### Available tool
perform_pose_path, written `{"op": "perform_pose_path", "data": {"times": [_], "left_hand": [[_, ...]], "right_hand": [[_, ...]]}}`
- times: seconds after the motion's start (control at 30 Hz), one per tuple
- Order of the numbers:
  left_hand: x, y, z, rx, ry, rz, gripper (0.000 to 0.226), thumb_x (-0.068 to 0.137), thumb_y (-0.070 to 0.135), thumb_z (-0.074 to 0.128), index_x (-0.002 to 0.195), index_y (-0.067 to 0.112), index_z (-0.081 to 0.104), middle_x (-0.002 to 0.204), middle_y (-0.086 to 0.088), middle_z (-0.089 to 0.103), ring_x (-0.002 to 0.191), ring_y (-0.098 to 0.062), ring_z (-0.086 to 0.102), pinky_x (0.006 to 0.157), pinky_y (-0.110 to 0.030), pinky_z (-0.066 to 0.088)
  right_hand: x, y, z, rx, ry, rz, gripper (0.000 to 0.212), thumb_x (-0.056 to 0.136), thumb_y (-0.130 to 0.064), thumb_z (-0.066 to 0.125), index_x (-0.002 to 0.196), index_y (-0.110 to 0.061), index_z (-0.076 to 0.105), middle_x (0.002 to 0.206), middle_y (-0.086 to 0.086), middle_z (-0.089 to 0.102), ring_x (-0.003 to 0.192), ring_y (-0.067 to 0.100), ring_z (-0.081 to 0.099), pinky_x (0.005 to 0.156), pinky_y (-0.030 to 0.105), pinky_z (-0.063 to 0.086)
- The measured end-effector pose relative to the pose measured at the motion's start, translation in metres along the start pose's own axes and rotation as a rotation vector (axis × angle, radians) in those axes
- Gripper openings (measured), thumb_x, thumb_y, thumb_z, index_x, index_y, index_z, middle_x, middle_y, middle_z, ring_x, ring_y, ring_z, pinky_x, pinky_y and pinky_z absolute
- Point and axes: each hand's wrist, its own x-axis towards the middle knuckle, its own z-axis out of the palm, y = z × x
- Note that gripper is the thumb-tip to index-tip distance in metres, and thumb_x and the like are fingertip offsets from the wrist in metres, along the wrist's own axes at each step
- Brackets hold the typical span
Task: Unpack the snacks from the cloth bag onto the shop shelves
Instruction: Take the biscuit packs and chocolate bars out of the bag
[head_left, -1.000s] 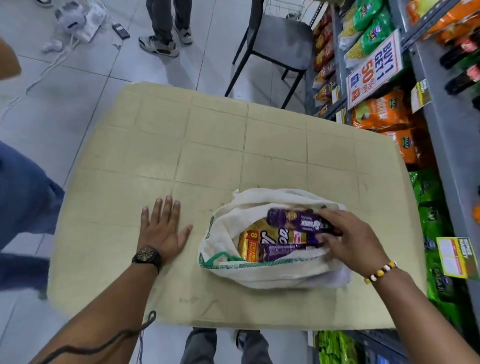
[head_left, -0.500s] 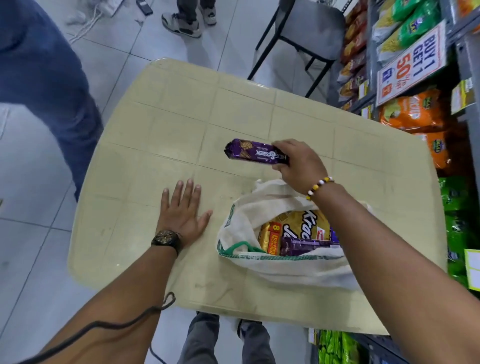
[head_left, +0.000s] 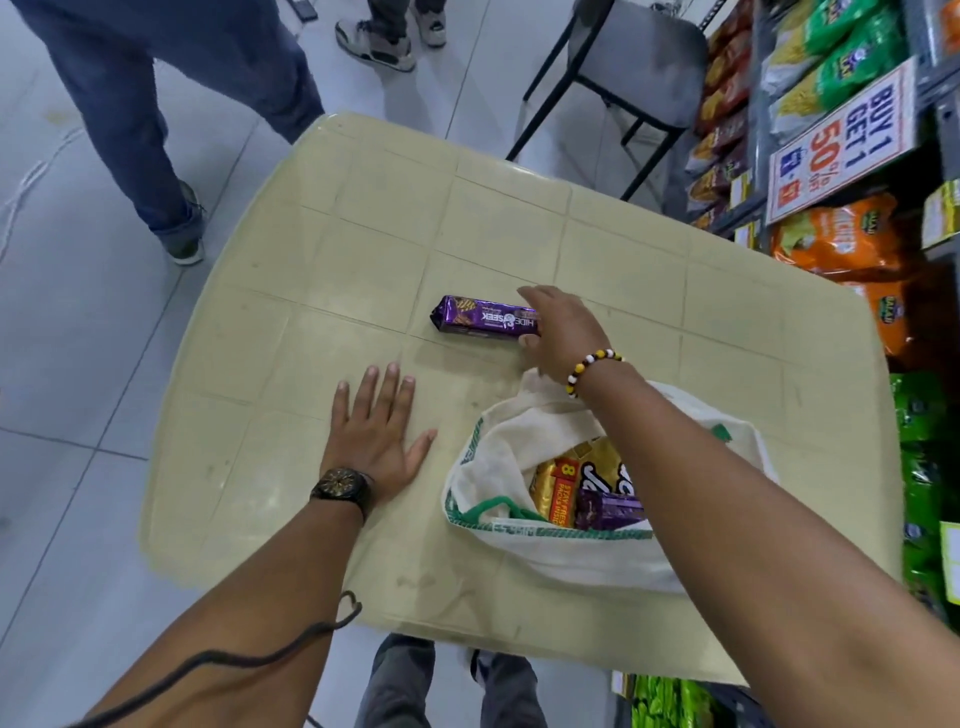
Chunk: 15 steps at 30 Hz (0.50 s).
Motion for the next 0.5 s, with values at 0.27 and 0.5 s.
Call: {"op": "perform_pose_path", "data": {"times": [0.27,0.5], "left_hand": [[-0.001,0.001,-0.004,-0.024,-0.009,-0.010,0.078,0.093,0.064,0.025,0.156,0.017,0.020,0.164,-0.007,0.019,0.151,-0.032,0.015,0.120,-0.056,0.003],[-0.002,0.002,-0.006,-0.027,-0.010,-0.014,0.078,0.094,0.065,0.023,0.156,0.018,0.022,0.164,-0.006,0.021,0.151,-0.030,0.015,0.121,-0.055,0.002]], "right_hand": [[-0.154,0.024,-0.024,0.227,0.237,0.031,0.049,0.079,-0.020,0.072,0.127,-0.017,0.060,0.126,0.002,0.060,0.118,0.020,0.052,0.101,0.028,0.041],[-0.226,0.061,-0.011,0.253,0.143,0.214,0.056,0.076,-0.027,0.081,0.127,-0.022,0.060,0.130,-0.002,0.057,0.119,0.016,0.055,0.094,0.042,0.053]]}}
